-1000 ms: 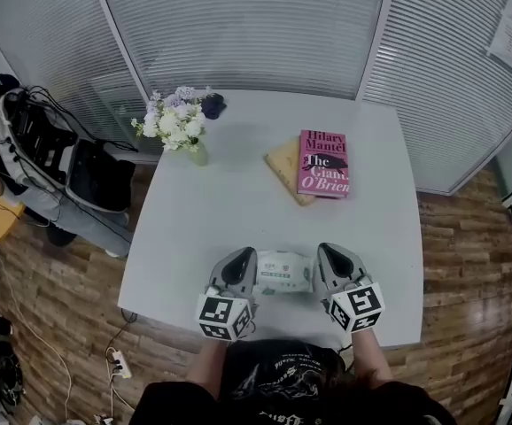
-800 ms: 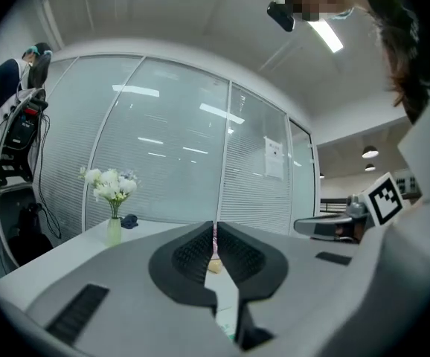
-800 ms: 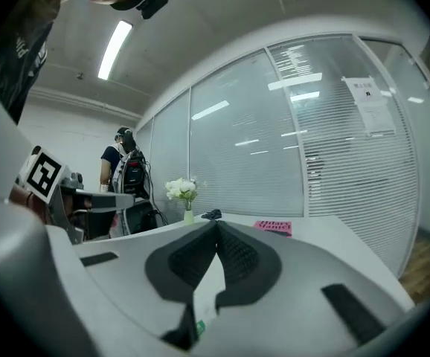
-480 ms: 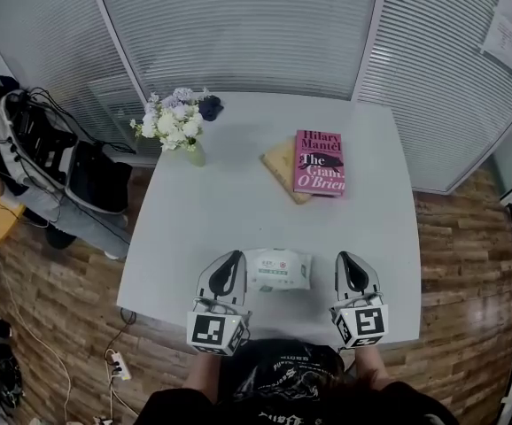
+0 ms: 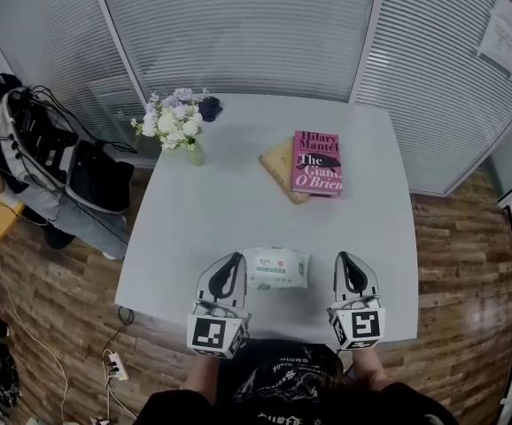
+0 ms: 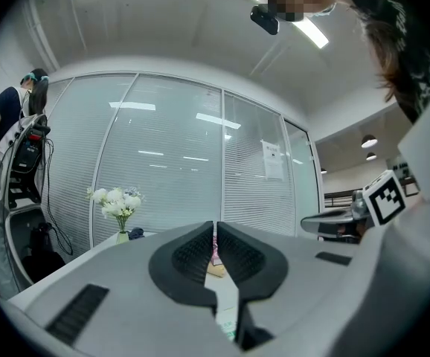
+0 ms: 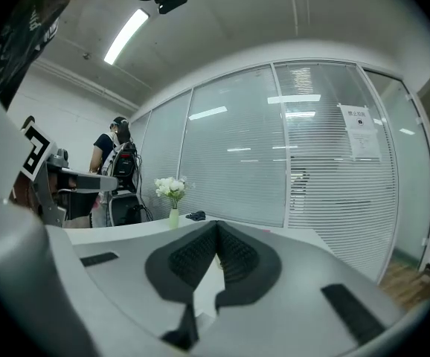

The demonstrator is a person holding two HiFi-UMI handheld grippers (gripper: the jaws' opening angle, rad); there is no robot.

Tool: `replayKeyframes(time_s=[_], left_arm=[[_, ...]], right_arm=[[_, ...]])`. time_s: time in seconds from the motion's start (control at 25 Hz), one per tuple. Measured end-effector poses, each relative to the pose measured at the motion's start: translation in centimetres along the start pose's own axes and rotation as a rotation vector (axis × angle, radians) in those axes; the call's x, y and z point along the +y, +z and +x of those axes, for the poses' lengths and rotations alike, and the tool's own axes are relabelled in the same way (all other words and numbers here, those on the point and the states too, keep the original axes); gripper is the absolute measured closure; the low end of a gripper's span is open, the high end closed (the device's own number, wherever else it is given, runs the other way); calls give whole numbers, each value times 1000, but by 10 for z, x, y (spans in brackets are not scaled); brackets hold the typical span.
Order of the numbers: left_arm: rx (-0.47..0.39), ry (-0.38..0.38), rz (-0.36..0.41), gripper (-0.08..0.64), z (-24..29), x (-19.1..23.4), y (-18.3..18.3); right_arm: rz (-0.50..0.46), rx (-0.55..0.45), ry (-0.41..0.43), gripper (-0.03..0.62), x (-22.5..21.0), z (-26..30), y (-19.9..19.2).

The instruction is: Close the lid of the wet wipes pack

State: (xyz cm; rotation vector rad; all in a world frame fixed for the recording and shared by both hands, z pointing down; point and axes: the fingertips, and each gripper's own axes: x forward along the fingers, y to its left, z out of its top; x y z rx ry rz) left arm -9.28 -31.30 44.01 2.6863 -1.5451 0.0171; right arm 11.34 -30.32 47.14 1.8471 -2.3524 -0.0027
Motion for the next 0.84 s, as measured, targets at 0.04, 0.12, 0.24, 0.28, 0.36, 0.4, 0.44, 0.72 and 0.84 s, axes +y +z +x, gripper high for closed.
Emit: replayKeyframes(time_s=[0.04, 0.12, 0.24, 0.28, 0.36, 0.4, 0.44, 0.72, 0.84], left_arm=[[-1, -1, 3, 545, -1, -1, 1], [-4, -2, 4, 545, -2, -2, 2], [-1, 2, 5, 545, -4, -1, 1], [1, 4, 7, 545, -4, -2, 1], [2, 3, 10, 545, -4, -4, 2], [2, 1, 10, 545, -4, -5, 2], [2, -2, 10, 545, -3, -5, 2], [1, 1, 14, 545, -2, -3, 2], [7, 4, 10, 545, 0, -1, 0]], right_arm=[[-2, 1, -6, 594, 0, 0, -1], [-7, 0, -15, 594, 0, -1, -1], [-17, -4, -26, 594, -1, -3, 0], [-19, -4, -26, 595, -1, -3, 0], [-23, -4, -23, 595, -3, -4, 1], [-26, -5, -22, 594, -3, -4, 2], [-30, -5, -20, 595, -3, -3, 3], [-39, 4, -11, 595, 0, 1, 1], [-40, 0, -9, 594, 0, 4, 2]])
